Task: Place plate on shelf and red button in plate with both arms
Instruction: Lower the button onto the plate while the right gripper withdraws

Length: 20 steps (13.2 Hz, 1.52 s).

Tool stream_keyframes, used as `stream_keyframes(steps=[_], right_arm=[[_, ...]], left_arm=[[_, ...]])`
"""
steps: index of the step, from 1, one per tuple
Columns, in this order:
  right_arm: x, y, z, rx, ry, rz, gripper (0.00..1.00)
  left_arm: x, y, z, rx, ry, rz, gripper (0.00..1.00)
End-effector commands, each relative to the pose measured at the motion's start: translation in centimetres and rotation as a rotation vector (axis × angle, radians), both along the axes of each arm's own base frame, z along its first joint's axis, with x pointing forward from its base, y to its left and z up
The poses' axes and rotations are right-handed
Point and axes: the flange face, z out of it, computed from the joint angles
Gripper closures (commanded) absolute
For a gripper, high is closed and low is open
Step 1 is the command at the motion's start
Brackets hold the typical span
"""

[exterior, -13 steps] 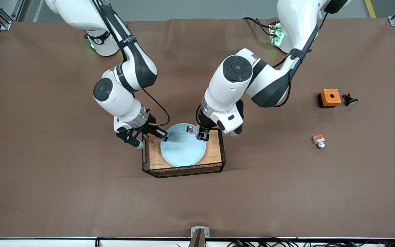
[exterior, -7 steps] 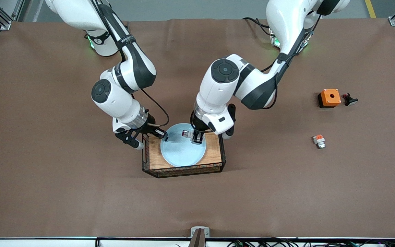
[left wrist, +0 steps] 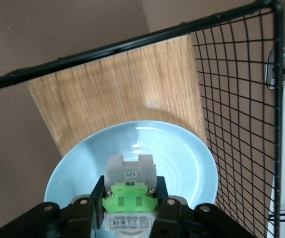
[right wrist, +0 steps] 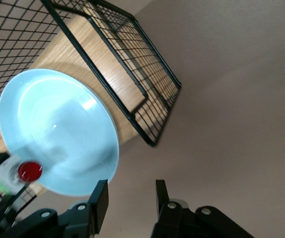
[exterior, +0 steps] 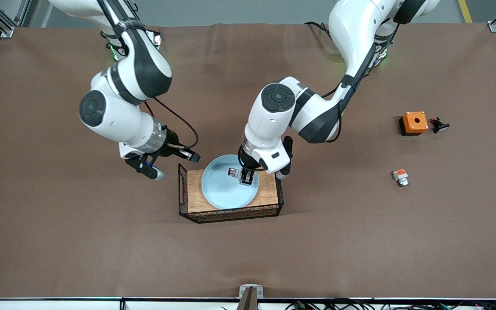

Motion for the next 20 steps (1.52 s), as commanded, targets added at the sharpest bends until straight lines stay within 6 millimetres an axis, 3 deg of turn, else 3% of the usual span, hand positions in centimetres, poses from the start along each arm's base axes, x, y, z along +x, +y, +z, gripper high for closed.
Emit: stream_keyframes(steps=[1, 4, 5, 6, 7, 8, 9, 15, 16, 19, 20], right_arm=[[0.5, -2.3, 2.9, -0.007, 0.050, 0.010, 0.44], [0.7, -5.8, 5.9, -0.017, 0.078, 0.108, 0.34], [0.8, -7.3, 6.8, -0.049, 0.077, 0.161, 0.07], [0.7, -8.7, 7.8, -0.095, 0.066, 0.230, 0.00], [0.5, -9.7, 8.4, -0.145, 0.050, 0.317, 0.00], [0.5, -11.4, 8.9, -0.184, 0.039, 0.400, 0.00], [0.7, -13.8, 9.3, -0.193, 0.028, 0.443, 0.00], [0.3, -27.4, 12.9, -0.186, -0.065, 0.643, 0.00], [-0.2, -29.5, 13.6, -0.202, -0.074, 0.669, 0.00], [-3.1, -32.3, 15.1, -0.213, -0.087, 0.679, 0.00], [-4.0, -32.4, 15.7, -0.229, -0.092, 0.684, 0.00]], left_arm=[[0.3, -0.3, -0.6, 0.010, -0.033, -0.022, 1.00], [0.3, -0.5, -1.3, 0.008, -0.035, -0.031, 0.99], [0.3, -0.5, -1.4, 0.007, -0.034, -0.030, 0.97], [0.3, -0.5, -1.5, 0.009, -0.039, -0.046, 0.85], [0.2, -0.6, -1.5, 0.013, -0.041, -0.067, 0.78], [0.2, -0.6, -1.5, 0.013, -0.042, -0.069, 0.51], [0.1, -0.7, -1.5, 0.013, -0.042, -0.070, 0.01], [-0.4, 0.0, -0.7, 0.062, 0.019, -0.090, 0.00], [-0.6, 0.5, 1.0, 0.085, 0.022, -0.120, 0.00], [-1.8, 2.9, 4.7, 0.194, 0.093, -0.272, 0.00], [-1.3, 5.0, 6.0, 0.223, 0.117, -0.341, 0.00]])
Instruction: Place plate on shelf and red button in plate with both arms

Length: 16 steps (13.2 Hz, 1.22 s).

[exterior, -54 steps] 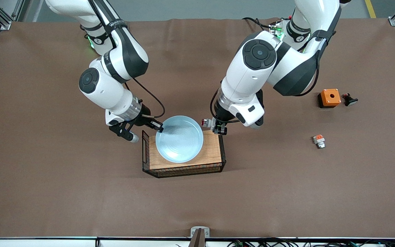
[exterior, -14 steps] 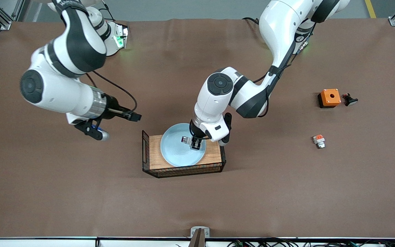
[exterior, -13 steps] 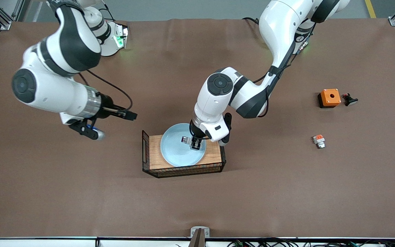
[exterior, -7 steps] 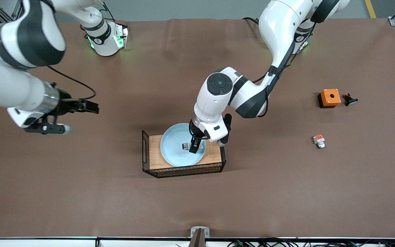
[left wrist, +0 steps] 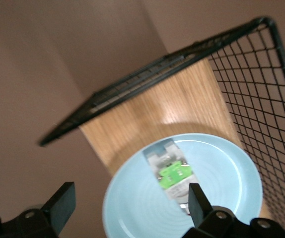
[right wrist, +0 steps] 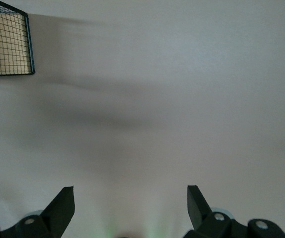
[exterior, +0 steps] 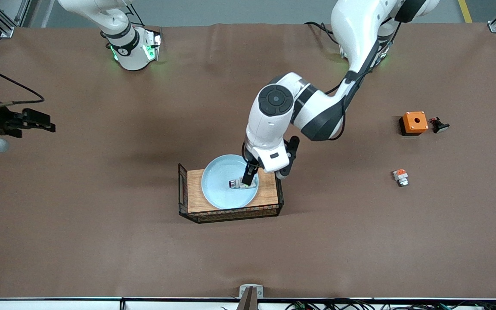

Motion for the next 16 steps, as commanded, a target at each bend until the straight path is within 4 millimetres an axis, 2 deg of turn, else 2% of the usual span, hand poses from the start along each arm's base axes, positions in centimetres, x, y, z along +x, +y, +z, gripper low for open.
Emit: stream_keyframes(steps=[1, 3, 5, 8, 9, 14, 16], right_arm=[[-3.6, -0.1, 1.3, -0.018, -0.024, 0.030, 0.00], [-5.2, -0.3, 2.1, -0.010, -0.040, 0.024, 0.00], [-6.0, -0.5, 3.3, -0.023, -0.052, 0.024, 0.00], [-7.2, -0.7, 4.5, -0.018, -0.046, 0.013, 0.00], [-7.4, -0.8, 4.6, -0.021, -0.034, -0.007, 0.00], [-7.7, -0.9, 5.7, -0.040, -0.041, -0.017, 0.00], [-7.6, -1.0, 7.7, -0.043, -0.067, -0.016, 0.00]], left_arm=[[0.3, 4.9, 4.4, 0.081, 0.046, -0.181, 0.00], [1.6, 9.1, 7.4, 0.073, 0.049, -0.310, 0.00], [3.3, 14.4, 9.4, 0.064, 0.063, -0.385, 0.00], [4.5, 21.6, 11.2, 0.078, 0.123, -0.530, 0.00], [4.6, 23.5, 11.6, 0.076, 0.126, -0.598, 0.00], [3.7, 37.6, 15.0, 0.041, 0.077, -0.960, 0.00], [2.3, 41.7, 16.7, 0.043, 0.047, -1.048, 0.00]])
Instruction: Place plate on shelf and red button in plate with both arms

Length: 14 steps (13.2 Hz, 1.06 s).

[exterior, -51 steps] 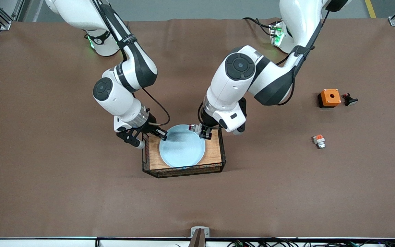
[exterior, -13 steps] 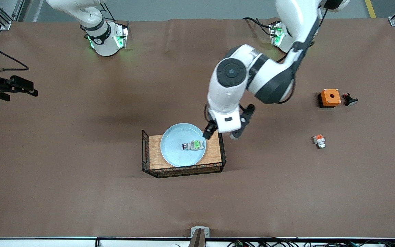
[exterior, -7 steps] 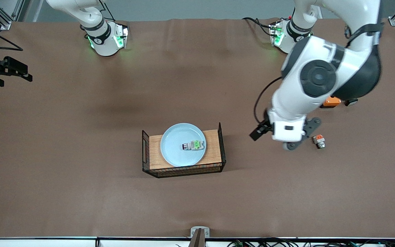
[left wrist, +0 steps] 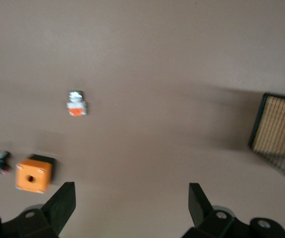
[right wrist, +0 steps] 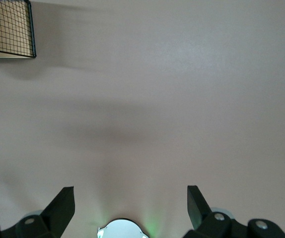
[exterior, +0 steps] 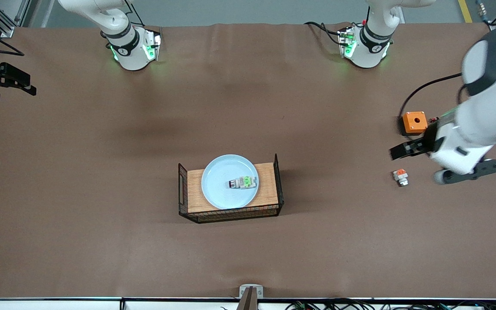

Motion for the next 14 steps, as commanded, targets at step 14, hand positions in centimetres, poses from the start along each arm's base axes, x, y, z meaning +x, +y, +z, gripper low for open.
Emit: stream_keyframes(steps=[14], right_arm=[[1.4, 0.6, 1.1, -0.025, -0.083, -0.058, 0.00]], left_arm=[[-11.0, 1.0, 10.0, 0.008, -0.107, -0.215, 0.00]])
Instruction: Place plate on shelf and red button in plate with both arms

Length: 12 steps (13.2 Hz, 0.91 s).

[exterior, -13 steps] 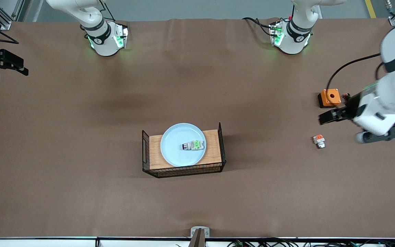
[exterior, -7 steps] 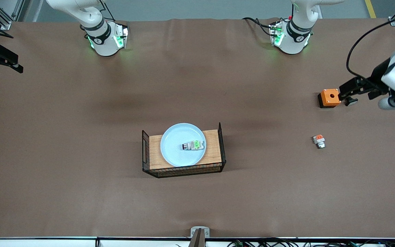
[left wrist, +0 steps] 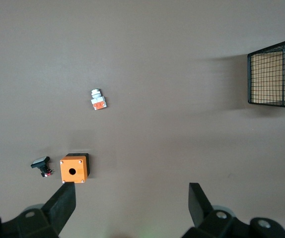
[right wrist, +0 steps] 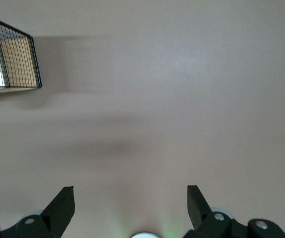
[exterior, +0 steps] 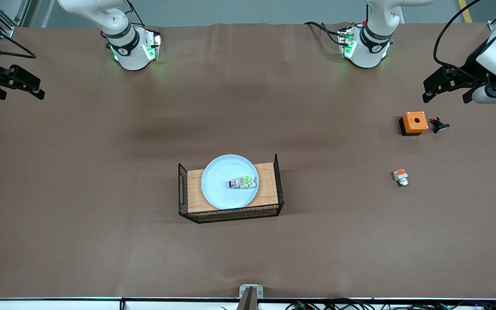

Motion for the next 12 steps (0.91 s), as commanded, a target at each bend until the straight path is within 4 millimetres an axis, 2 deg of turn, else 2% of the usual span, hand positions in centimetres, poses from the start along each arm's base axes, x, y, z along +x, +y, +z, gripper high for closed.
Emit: stream_keyframes(steps=[1, 3, 5, 12], right_arm=[[-0.1, -4.2, -0.8, 0.028, -0.016, 0.049, 0.00], [-0.2, -4.0, -1.1, 0.017, 0.004, 0.026, 0.00], [-0.4, -4.1, -1.3, 0.011, 0.022, -0.087, 0.00], [-0.2, -3.3, -0.9, 0.012, 0.019, 0.012, 0.00]], left_arm=[[-1.1, -0.1, 0.3, 0.007, 0.004, -0.031, 0.00], [-1.6, -0.1, 0.0, 0.068, 0.009, -0.075, 0.00], [-1.8, -0.6, -0.3, 0.076, 0.014, -0.084, 0.00], [-1.9, -1.5, 0.0, 0.050, 0.007, -0.092, 0.00]])
